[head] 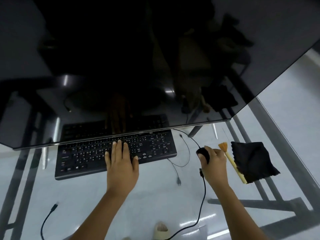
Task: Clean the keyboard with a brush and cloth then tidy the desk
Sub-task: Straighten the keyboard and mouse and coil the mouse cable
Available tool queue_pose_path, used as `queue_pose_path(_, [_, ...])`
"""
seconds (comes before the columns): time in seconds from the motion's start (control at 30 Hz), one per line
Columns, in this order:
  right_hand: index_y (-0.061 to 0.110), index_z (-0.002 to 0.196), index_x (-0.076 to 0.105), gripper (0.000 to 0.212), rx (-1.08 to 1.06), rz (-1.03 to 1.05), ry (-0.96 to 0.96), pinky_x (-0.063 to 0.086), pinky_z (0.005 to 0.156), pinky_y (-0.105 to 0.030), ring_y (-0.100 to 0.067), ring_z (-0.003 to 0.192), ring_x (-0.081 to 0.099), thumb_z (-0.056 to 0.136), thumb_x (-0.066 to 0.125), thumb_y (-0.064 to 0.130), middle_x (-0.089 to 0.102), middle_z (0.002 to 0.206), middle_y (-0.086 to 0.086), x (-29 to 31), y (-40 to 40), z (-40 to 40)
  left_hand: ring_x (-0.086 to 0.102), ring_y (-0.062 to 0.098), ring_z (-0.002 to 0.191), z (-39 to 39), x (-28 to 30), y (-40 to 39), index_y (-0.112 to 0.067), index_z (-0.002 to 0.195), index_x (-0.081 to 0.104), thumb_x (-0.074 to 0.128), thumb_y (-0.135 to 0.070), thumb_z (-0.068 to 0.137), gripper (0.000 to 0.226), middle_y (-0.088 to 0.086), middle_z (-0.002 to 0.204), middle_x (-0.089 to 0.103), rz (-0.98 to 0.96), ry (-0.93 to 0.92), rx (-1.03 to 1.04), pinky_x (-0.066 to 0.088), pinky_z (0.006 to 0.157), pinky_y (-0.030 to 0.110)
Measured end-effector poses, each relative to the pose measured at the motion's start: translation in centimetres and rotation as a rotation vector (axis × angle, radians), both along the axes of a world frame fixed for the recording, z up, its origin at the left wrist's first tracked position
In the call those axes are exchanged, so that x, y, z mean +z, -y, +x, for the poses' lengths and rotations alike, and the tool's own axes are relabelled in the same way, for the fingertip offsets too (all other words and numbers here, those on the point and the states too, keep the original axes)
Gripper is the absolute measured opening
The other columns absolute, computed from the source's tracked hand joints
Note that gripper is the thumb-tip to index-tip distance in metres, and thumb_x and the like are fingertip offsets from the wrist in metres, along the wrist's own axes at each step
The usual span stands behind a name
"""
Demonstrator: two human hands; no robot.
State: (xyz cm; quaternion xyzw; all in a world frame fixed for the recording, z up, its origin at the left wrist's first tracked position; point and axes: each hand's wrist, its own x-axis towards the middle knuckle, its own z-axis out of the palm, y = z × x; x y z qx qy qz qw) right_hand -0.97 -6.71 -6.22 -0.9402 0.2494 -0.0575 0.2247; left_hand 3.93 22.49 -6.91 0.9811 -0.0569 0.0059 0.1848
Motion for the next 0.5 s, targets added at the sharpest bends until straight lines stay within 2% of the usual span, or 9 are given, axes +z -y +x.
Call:
queue_pose_path(0.1, [0.009,0.123,0.062,0.034,0.026,-0.029,0.074,0.052,0.086,-0.049,-0.038,0.103,0.052,0.092,0.063,0.021,0.053,0.119,-0.021,-0.3,-0.4,2.7,0.019,0.030,0.145,-0.2,-0.5,-0.2,0.000,0.142,0.039,0.021,-0.045,0.094,0.069,0.017,0.154,0.029,0.024,0.003,-0.013,0.015,0.116,0.055])
queue_pose_path(0.23, [0.009,0.127,0.060,0.036,0.017,-0.056,0.066,0.047,0.090,-0.048,-0.038,0.109,0.047,0.096,0.056,0.026,0.052,0.122,-0.021,-0.4,-0.6,6.4,0.018,0.028,0.145,-0.1,-0.6,0.1,0.000,0.143,0.038,0.022,-0.046,0.095,0.068,0.016,0.155,0.028,0.019,0.010,-0.005,0.014,0.116,0.055])
queue_pose_path(0.4, [0.007,0.119,0.063,0.035,-0.018,-0.117,0.049,0.041,0.095,-0.043,-0.036,0.112,0.048,0.098,0.049,0.031,0.054,0.123,-0.020,-0.3,0.2,8.8,0.017,0.028,0.146,-0.1,-0.7,0.0,-0.001,0.143,0.037,0.023,-0.045,0.096,0.067,0.015,0.155,0.027,0.035,0.009,-0.007,0.013,0.117,0.054])
queue_pose_path(0.5, [0.006,0.116,0.064,0.035,-0.009,-0.135,0.067,0.042,0.094,-0.043,-0.036,0.111,0.049,0.098,0.049,0.032,0.055,0.123,-0.021,-0.5,0.3,9.0,0.018,0.028,0.145,-0.2,-0.9,-0.1,-0.001,0.143,0.037,0.024,-0.044,0.096,0.065,0.015,0.155,0.027,0.046,0.015,-0.016,0.014,0.116,0.054])
